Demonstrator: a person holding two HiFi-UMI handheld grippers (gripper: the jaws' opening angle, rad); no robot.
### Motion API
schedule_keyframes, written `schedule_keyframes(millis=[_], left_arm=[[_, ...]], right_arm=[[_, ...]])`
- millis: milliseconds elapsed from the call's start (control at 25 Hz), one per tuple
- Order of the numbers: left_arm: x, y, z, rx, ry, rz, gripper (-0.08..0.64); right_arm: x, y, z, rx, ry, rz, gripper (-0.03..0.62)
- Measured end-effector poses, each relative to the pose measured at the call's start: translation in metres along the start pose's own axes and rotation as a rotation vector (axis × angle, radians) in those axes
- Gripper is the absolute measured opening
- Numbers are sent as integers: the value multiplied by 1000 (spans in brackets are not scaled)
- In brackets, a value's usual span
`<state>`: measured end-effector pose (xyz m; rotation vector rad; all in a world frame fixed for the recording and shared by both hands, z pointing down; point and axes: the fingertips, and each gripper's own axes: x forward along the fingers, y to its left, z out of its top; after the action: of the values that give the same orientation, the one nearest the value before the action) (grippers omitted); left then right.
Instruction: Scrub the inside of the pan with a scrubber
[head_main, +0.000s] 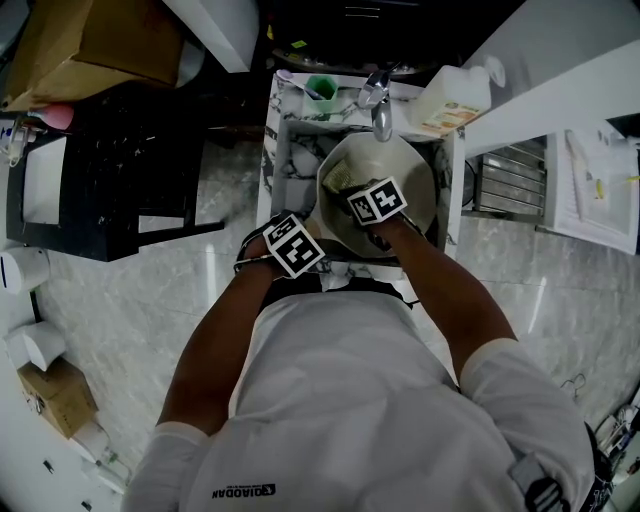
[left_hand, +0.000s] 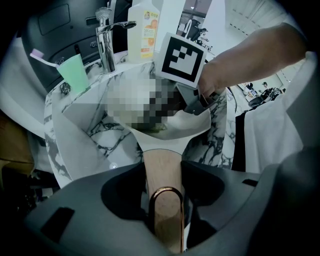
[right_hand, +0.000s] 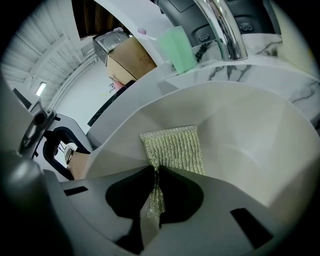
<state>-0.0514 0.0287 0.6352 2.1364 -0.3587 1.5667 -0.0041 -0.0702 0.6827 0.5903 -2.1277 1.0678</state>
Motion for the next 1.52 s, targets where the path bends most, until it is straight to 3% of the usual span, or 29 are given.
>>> schedule_keyframes(millis=[160, 280, 480, 600, 880, 1240, 1520], left_arm=[[0, -1, 0, 0, -1, -1, 229], [0, -1, 0, 1, -2, 0, 229], [0, -1, 0, 3, -1, 0, 229], [0, -1, -1, 2, -1, 0, 229], [-1, -1, 0, 0, 1, 0, 229], [0, -1, 1, 3, -3, 3, 229], [1, -1, 0, 2, -3, 5, 229]], right_arm=[[-25, -4, 4, -70, 3, -58, 63], [-49, -22, 6, -154, 29, -153, 63], [-87, -73, -13, -266, 186, -393, 63], [-88, -90, -29, -272, 267, -445, 63], [-63, -111, -59, -297, 410, -491, 64], [-60, -120, -66, -245, 414, -492, 64], [-61, -107, -88, -48, 422, -416, 64]])
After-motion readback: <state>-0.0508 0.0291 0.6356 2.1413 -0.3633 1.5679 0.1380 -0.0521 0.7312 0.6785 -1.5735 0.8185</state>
